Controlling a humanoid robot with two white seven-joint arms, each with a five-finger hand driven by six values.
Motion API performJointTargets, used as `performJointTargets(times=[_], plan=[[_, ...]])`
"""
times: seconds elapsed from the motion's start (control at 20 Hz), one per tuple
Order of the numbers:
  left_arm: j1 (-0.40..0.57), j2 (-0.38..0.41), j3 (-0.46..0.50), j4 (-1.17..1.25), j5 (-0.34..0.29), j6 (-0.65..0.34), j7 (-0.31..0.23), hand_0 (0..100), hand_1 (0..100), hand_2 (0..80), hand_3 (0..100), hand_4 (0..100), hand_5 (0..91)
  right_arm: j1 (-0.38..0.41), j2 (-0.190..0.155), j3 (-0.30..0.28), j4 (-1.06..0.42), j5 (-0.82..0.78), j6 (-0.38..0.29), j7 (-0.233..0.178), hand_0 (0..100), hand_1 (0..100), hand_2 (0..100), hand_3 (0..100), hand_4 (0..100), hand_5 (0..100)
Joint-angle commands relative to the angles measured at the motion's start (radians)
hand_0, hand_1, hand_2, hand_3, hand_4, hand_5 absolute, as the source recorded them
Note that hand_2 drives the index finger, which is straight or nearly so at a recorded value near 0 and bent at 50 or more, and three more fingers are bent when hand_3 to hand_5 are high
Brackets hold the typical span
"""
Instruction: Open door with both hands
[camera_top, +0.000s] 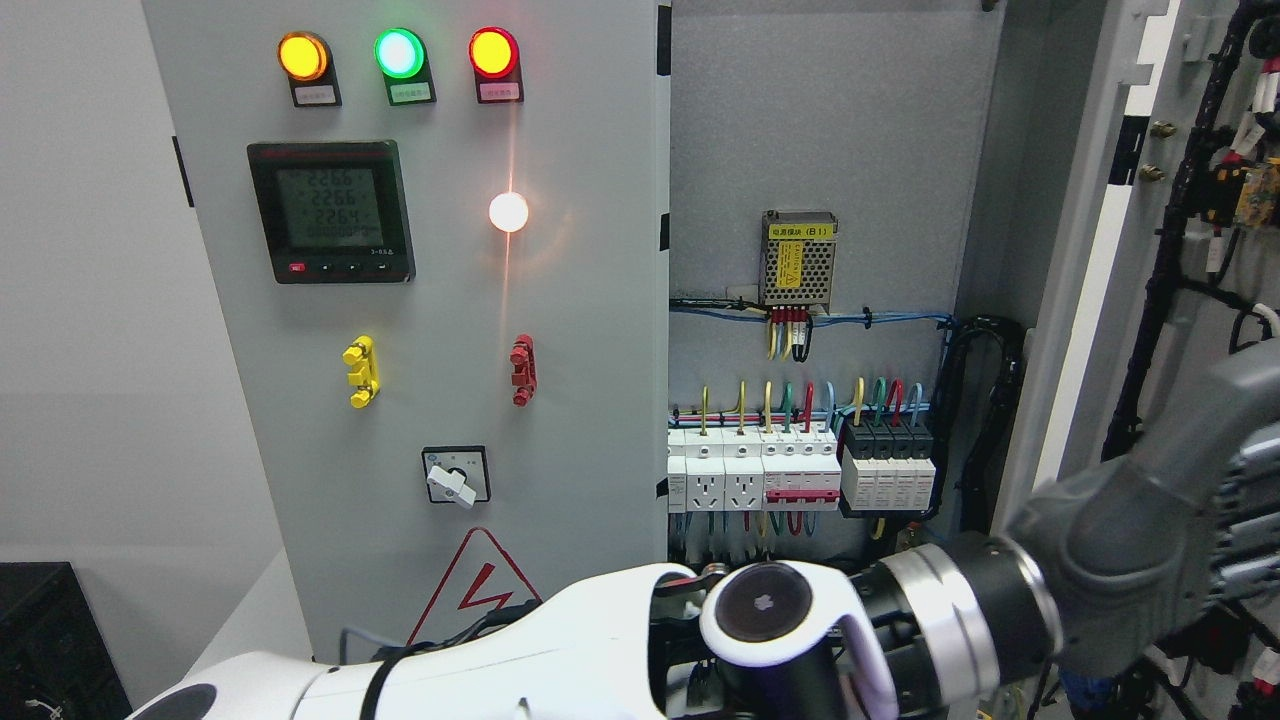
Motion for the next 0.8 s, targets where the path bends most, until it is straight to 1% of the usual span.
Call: performJointTargets(times=[0.0, 0.1, 0.3, 0.55, 0.75], plan=[[0.132, 0.332, 0.084, -0.226, 0.002, 0.002, -0.003, 0, 0, 0.0, 0, 0, 0.0, 0.0, 0.0, 0.003, 0.0, -0.025, 0.0, 0.0, 19, 0, 0, 0, 0, 0], [0.194, 0.402, 0.111, -0.251, 0.002, -0.001, -0.003, 0, 0, 0.0, 0, 0, 0.0, 0.0, 0.0, 0.003, 0.0, -0.025, 0.0, 0.0, 19, 0, 0, 0, 0, 0], [0.328, 0.514, 0.159, -0.276, 0.002, -0.007, -0.003, 0, 0, 0.0, 0, 0, 0.0, 0.0, 0.0, 0.003, 0.0, -0.025, 0.0, 0.0, 19, 0, 0, 0, 0, 0], [0.505, 0.614, 0.232, -0.329, -0.007, -0.01, -0.003, 0, 0, 0.0, 0, 0, 0.0, 0.0, 0.0, 0.003, 0.0, -0.025, 0.0, 0.0, 19, 0, 0, 0, 0, 0], [0.654, 0.677, 0.249, -0.332, -0.012, -0.013, -0.003, 0, 0, 0.0, 0, 0, 0.0, 0.0, 0.0, 0.003, 0.0, -0.025, 0.0, 0.0, 19, 0, 0, 0, 0, 0]])
